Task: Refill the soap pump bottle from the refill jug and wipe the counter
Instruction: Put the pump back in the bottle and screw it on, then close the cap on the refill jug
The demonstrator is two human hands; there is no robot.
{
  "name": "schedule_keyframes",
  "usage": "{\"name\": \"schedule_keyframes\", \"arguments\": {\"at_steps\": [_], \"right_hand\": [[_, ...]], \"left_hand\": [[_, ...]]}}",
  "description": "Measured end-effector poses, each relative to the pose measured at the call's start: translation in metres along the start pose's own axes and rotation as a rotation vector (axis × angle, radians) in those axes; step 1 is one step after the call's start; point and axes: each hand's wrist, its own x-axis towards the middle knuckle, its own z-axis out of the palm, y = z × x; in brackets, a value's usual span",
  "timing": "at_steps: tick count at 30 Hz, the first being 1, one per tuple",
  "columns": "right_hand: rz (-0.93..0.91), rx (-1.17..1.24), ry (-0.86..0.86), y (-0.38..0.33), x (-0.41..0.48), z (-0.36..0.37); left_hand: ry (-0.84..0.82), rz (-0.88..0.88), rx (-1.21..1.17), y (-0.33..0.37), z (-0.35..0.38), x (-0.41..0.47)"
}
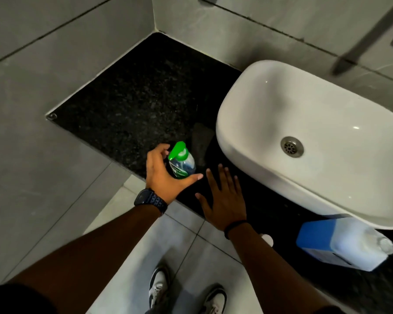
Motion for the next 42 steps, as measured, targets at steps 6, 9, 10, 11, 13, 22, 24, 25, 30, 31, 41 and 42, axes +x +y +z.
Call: {"name": "schedule_keyframes", "arguments": {"at_steps": [6,9,10,11,13,22,24,25,30,31,41,42], "right_hand": [[-0.021,0.126,0.051,-0.008,-0.003,-0.026],[-0.052,0.177,0.154,-0.011,-0.007,-0.051],[-0.07,0.173,0.186,-0.01,-0.01,-0.06],[-0.084,0.162,0.213,-0.007,-0.014,-0.07],[-0.096,0.165,0.263,0.002,-0.02,-0.093],[0.181,0.276,0.745,0.095,-0.089,-0.193],[0.296,0.334,0.771,0.118,-0.111,-0.199],[0.344,0.364,0.776,0.128,-0.125,-0.199],[0.416,0.613,0.472,0.162,-0.176,-0.176],[0.412,0.653,0.396,0.165,-0.18,-0.17],[0.432,0.661,0.316,0.176,-0.173,-0.134],[0.424,0.685,0.317,0.176,-0.172,-0.134]], "left_hand": [[0.128,-0.012,0.097,0.013,-0.012,-0.021],[0.087,-0.092,-0.02,0.021,-0.016,-0.038],[0.06,-0.108,-0.053,0.024,-0.016,-0.046],[0.031,-0.108,-0.071,0.029,-0.014,-0.054],[-0.022,-0.087,-0.086,0.039,-0.008,-0.068],[-0.529,0.066,0.174,0.102,0.071,-0.106],[-0.676,0.056,0.248,0.107,0.086,-0.115],[-0.737,0.051,0.278,0.109,0.092,-0.119],[-0.904,0.092,0.466,0.113,0.114,-0.132],[-0.911,0.115,0.49,0.113,0.116,-0.133],[-0.795,0.052,0.404,0.115,0.114,-0.134],[-0.757,0.026,0.331,0.119,0.111,-0.134]]}}
